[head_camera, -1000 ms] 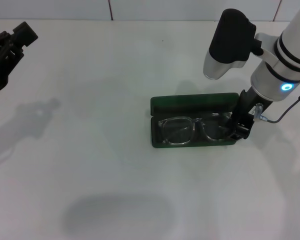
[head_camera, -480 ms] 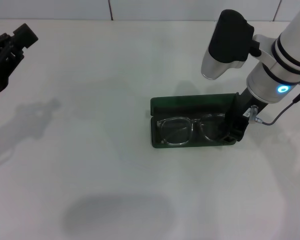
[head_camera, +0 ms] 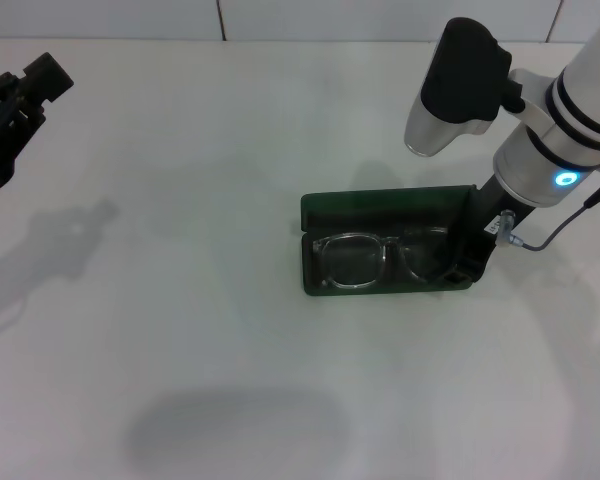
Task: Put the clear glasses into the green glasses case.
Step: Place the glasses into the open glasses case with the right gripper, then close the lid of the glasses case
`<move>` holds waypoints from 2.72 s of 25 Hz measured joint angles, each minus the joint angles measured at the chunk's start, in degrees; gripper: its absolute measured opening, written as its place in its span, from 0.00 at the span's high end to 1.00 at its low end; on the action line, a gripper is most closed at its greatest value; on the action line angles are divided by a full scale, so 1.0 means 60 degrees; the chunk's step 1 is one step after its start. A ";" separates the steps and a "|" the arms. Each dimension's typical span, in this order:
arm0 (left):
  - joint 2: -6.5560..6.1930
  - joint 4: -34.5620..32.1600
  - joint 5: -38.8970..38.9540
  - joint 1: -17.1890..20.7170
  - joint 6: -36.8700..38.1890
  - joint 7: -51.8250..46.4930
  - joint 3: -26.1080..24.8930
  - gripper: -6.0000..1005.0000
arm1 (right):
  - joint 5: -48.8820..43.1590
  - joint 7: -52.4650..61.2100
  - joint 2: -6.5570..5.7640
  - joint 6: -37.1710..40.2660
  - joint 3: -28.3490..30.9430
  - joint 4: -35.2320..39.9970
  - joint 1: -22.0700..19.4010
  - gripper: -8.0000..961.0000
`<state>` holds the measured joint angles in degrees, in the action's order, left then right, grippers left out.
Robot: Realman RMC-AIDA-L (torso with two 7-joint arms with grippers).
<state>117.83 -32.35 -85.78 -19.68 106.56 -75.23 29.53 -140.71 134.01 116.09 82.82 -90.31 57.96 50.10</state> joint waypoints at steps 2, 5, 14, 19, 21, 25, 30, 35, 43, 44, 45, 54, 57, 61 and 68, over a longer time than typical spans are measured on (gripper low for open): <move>0.0001 0.0000 0.0000 0.0001 0.0007 -0.0005 0.0000 0.94 | 0.0075 -0.0046 0.0007 -0.0023 0.0002 -0.0011 -0.0001 0.71; 0.0005 0.0001 0.0000 0.0011 0.0018 -0.0017 0.0000 0.94 | 0.0317 -0.0179 0.0004 -0.0087 0.0005 -0.0117 -0.0001 0.71; 0.0019 0.0000 0.0000 0.0029 0.0053 -0.0048 0.0000 0.94 | 0.0405 -0.0206 -0.0016 -0.0137 0.0009 -0.0056 -0.0086 0.71; 0.0020 -0.0007 0.0000 0.0013 0.0081 -0.0151 0.0000 0.94 | 0.0415 -0.0143 -0.0034 0.0150 0.0052 0.1046 -0.0641 0.71; 0.0015 -0.0027 0.0000 -0.0044 0.0100 -0.0282 0.0000 0.94 | 0.0500 -0.0090 -0.0017 0.0612 0.0228 0.2476 -0.1364 0.71; 0.0019 -0.0101 0.0034 -0.0233 0.0182 -0.0536 0.0000 0.94 | 0.0926 -0.0080 -0.0029 0.0990 0.0447 0.4105 -0.2387 0.71; 0.0037 -0.0101 0.0020 -0.0599 0.0263 -0.0669 0.0333 0.93 | 0.2764 -0.1090 -0.0042 0.0952 0.1789 0.5515 -0.4385 0.71; 0.0022 -0.0101 -0.0094 -0.0861 0.0158 -0.0643 0.1321 0.93 | 0.7022 -0.3932 -0.0092 0.0917 0.4011 0.4389 -0.6272 0.71; 0.0322 0.0202 -0.1092 -0.2518 -0.1414 -0.0767 0.2410 0.93 | 0.8991 -0.7179 -0.0164 0.2856 0.7704 -0.0071 -0.6948 0.71; 0.0328 0.0405 -0.1041 -0.2772 -0.1790 -0.0761 0.2748 0.93 | 0.8851 -0.7333 -0.0170 0.2901 0.8238 -0.0493 -0.6929 0.72; 0.0335 0.0520 -0.1022 -0.2893 -0.1956 -0.0751 0.2928 0.93 | 0.8723 -0.7442 -0.0184 0.2869 0.8586 -0.0744 -0.6911 0.71; 0.0442 0.1662 0.0266 -0.4045 -0.5051 -0.0391 0.5820 0.93 | 0.8245 -0.8537 -0.0185 0.2794 1.0268 -0.2166 -0.6853 0.71; 0.0457 0.1695 0.1143 -0.4080 -0.6219 -0.0389 0.7138 0.93 | 0.8245 -0.8588 -0.0186 0.2813 1.0305 -0.2244 -0.6840 0.71; 0.0472 0.1678 0.2086 -0.4082 -0.7549 -0.0450 0.8820 0.93 | 0.8264 -0.8620 -0.0188 0.2831 1.0298 -0.2265 -0.6811 0.71; 0.0460 0.1622 0.2701 -0.4027 -0.8241 -0.0485 0.9874 0.93 | 0.8250 -0.8627 -0.0180 0.2843 1.0256 -0.2370 -0.6687 0.71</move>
<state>120.59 -22.62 -69.57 -43.85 57.11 -78.14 88.77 -91.20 82.25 115.01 99.88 -28.77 43.74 9.97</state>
